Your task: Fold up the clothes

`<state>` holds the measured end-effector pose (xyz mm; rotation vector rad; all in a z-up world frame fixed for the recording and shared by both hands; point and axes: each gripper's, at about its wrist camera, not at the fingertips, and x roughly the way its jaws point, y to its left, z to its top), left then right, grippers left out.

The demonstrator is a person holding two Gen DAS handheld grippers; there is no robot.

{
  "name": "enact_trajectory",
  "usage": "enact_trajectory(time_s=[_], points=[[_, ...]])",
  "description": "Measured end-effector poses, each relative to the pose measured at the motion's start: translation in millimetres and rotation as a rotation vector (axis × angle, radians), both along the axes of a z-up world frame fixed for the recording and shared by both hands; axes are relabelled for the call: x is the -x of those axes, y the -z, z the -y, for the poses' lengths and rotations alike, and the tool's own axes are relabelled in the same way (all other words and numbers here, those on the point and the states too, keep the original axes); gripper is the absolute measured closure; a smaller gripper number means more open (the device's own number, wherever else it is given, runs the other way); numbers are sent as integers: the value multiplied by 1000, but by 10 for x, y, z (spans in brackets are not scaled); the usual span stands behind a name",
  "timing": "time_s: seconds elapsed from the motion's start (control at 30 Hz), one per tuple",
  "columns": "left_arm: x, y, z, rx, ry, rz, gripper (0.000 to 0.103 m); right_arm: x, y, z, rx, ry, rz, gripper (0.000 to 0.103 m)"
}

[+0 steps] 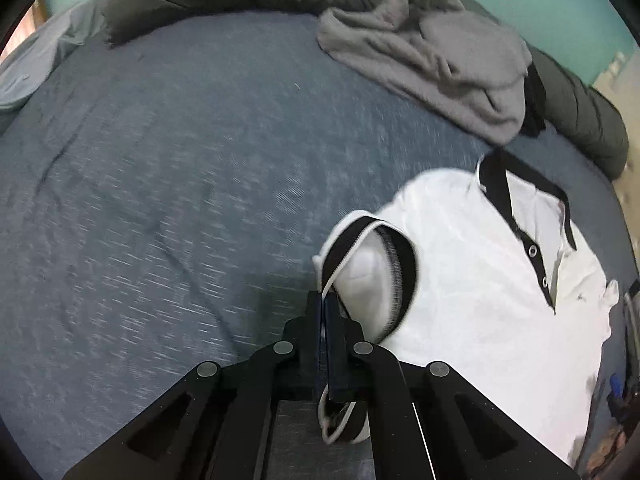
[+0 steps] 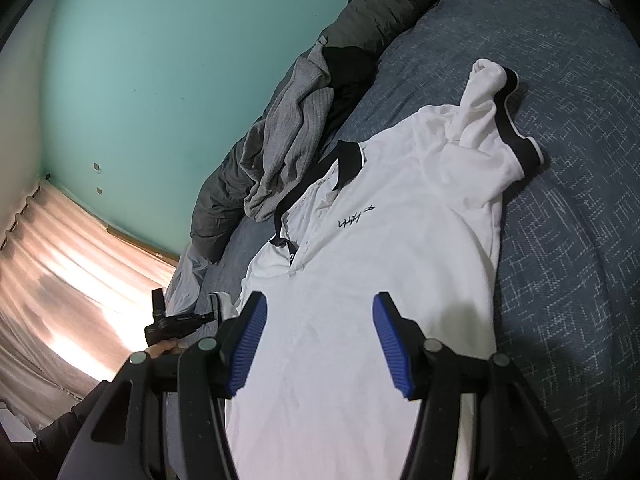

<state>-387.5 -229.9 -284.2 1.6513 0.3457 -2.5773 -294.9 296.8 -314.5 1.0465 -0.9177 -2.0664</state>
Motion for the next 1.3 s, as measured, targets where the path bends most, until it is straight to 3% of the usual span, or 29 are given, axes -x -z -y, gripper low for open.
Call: enact_trajectory(time_s=[0.2,0.6,0.87,1.2,1.3], points=[[-45,-79,262,0,-29,12,102,-6,-16,35,-5,-6,-6,47],[-105,349,355,-152,-120,-12,100,11,44,25,-14,-5,7,47],[-331,386,449,-236,-152,-51,77,-22,33,60,-16,-18,2,47],[-466,372,543,-380,-207,-101,76,-16,43,53,-16,-14,7,47],[-394,331,474,-382,-198,-102,76,-18,41,57,-17,-15,6,47]])
